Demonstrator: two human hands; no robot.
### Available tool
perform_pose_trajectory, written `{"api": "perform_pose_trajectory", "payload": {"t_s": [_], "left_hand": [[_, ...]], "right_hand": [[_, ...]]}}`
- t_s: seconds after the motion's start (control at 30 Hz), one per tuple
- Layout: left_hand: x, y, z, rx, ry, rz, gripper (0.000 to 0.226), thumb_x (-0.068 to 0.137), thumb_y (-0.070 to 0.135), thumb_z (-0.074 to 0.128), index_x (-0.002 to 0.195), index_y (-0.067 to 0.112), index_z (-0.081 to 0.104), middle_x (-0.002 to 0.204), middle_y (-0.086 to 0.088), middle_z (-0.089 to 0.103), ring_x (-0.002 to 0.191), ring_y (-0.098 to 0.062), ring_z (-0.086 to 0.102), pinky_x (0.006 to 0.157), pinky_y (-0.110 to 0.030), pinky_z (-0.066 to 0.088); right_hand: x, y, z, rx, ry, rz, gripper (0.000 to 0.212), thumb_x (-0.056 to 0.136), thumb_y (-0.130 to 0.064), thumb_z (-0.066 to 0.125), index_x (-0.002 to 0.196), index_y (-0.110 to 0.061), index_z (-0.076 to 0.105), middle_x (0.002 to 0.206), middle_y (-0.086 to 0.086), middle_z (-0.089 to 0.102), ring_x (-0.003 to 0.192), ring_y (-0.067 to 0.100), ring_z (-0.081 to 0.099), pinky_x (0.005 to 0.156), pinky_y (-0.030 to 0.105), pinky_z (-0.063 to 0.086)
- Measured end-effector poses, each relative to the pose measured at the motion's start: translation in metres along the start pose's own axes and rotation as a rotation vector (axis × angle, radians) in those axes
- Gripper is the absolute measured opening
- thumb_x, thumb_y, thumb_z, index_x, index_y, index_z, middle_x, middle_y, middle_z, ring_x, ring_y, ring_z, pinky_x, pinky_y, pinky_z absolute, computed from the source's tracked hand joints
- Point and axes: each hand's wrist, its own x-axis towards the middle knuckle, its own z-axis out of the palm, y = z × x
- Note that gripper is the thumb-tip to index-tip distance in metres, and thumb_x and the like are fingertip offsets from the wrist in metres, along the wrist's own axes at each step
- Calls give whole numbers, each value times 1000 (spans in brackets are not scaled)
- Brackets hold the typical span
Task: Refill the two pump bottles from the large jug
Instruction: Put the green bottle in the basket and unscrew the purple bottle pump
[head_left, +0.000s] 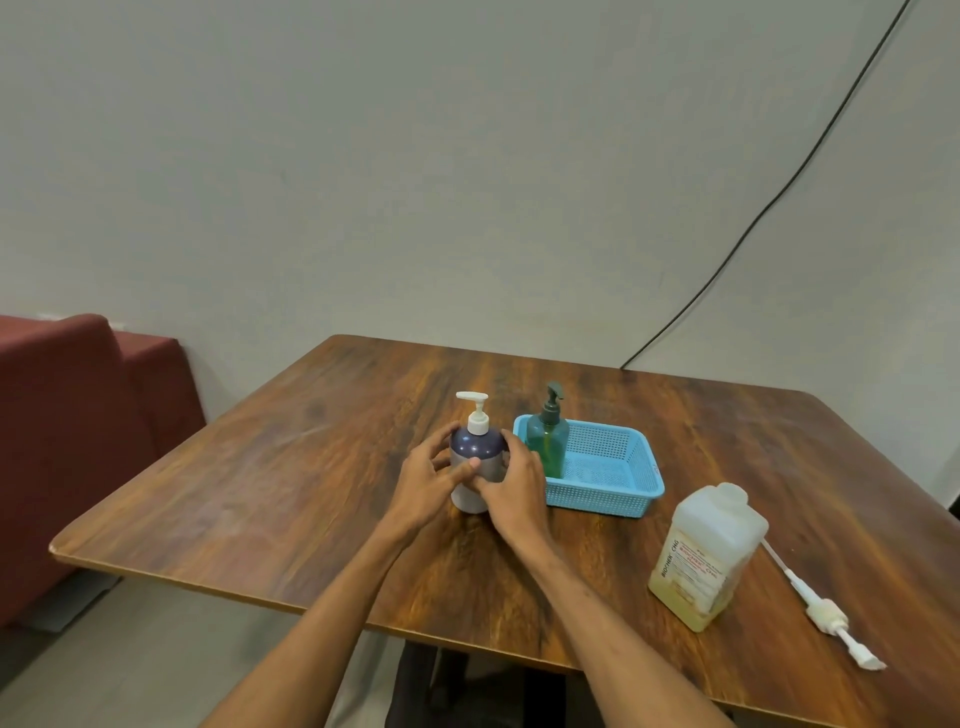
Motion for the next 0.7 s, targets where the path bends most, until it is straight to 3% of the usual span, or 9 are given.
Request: {"api": "perform_pose_trajectory", "payload": {"t_s": [0.17,0.37,0.53,0.7], "left_hand": [[-13,19,5,-43,67,86,60,83,24,76,137,20,52,133,7,59,118,-5,58,101,-30,50],[-50,47,27,-93,47,132,64,80,28,79,136,16,53,133,2,59,117,-11,59,97,-30,52],[-77,45,57,-63,29,85,70,73,38,82,135,21,53,131,5,59,113,-9,59,95,-33,54],[-95,42,84,-27,58,40,73,71,41,84,134,22,52,128,6,60,112,-6,58,94,-32,54]], "right_hand": [[-12,-4,-18,77,40,-16,78,77,-31,84,145,-23,46,139,-1,52,126,10,48,104,28,45],[-52,-5,-57,196,104,-22,74,78,-25,84,142,-27,48,133,-16,47,124,5,46,106,39,49],[-82,15,-85,147,81,7,75,76,-40,84,142,-34,47,141,-9,53,126,13,54,99,43,55],[-98,34,-99,107,43,53,84,66,-59,78,141,-44,42,137,-17,56,124,7,55,96,40,56]]}}
